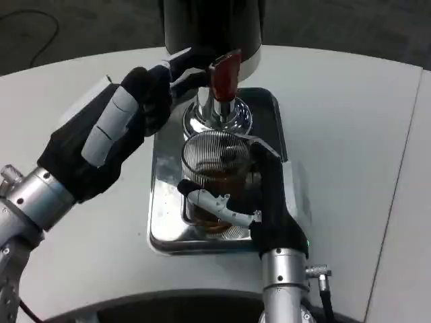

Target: Grasp the cup under the faucet to collect the drink, then remove the cup.

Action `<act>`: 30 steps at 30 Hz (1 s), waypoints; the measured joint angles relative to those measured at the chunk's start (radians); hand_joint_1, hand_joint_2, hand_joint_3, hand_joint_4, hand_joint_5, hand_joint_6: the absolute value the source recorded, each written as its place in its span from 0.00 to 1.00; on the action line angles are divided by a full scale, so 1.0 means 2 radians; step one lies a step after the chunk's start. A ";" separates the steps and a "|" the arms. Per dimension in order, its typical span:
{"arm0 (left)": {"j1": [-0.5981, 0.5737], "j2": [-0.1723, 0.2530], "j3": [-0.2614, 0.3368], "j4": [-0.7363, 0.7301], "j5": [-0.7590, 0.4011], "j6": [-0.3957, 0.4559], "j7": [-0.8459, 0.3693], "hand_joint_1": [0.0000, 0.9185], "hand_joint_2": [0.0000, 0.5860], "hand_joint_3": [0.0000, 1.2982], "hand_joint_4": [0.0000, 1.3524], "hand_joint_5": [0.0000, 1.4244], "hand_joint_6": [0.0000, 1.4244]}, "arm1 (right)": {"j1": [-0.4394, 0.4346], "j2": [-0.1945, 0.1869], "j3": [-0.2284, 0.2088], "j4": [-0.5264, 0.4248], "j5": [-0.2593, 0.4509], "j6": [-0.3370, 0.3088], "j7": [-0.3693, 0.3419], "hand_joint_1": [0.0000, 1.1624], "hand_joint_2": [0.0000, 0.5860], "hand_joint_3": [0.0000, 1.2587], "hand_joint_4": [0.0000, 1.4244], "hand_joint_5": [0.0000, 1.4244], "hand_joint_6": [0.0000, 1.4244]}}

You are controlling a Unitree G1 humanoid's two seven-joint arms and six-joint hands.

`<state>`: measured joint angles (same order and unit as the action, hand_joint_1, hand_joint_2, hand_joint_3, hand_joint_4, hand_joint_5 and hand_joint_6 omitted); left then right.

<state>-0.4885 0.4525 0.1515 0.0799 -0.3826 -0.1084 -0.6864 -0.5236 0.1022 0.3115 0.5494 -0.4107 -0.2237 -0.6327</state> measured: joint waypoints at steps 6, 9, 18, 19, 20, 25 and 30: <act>0.041 0.004 0.032 -0.063 -0.001 0.002 0.014 0.00 0.18 0.13 0.00 0.05 0.01 | 0.021 0.003 0.008 -0.026 -0.009 0.008 0.010 0.78 0.17 0.62 0.57 0.73 0.75; 0.066 0.012 0.053 -0.083 -0.004 0.002 0.015 0.00 0.18 0.13 0.00 0.05 0.01 | 0.033 0.004 0.013 -0.040 -0.011 0.009 0.015 0.78 0.17 0.62 0.57 0.73 0.75; 0.099 0.025 0.072 -0.094 -0.005 -0.004 0.007 0.00 0.18 0.12 0.00 0.05 0.01 | 0.054 0.007 0.027 -0.069 -0.019 0.013 0.024 0.78 0.17 0.62 0.57 0.73 0.75; 0.103 0.026 0.072 -0.094 -0.004 -0.009 0.004 0.00 0.18 0.12 0.00 0.05 0.01 | 0.056 0.007 0.029 -0.075 -0.020 0.014 0.027 0.78 0.17 0.62 0.57 0.73 0.75; 0.105 0.027 0.073 -0.094 -0.004 -0.011 0.002 0.00 0.18 0.12 0.00 0.05 0.01 | 0.057 0.007 0.030 -0.078 -0.020 0.014 0.029 0.78 0.17 0.62 0.57 0.73 0.75; 0.117 0.042 0.078 -0.094 -0.002 -0.037 -0.010 0.00 0.18 0.12 0.00 0.06 0.02 | 0.059 0.008 0.039 -0.106 -0.021 0.019 0.037 0.78 0.17 0.62 0.57 0.73 0.75; 0.131 0.051 0.085 -0.092 -0.002 -0.051 -0.020 0.00 0.18 0.12 0.00 0.06 0.02 | 0.067 0.004 0.046 -0.128 -0.023 0.028 0.047 0.78 0.16 0.62 0.57 0.73 0.75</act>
<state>-0.2261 0.5536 0.3213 -0.1037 -0.3864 -0.2098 -0.7255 -0.3889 0.1108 0.4033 0.2939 -0.4558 -0.1684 -0.5382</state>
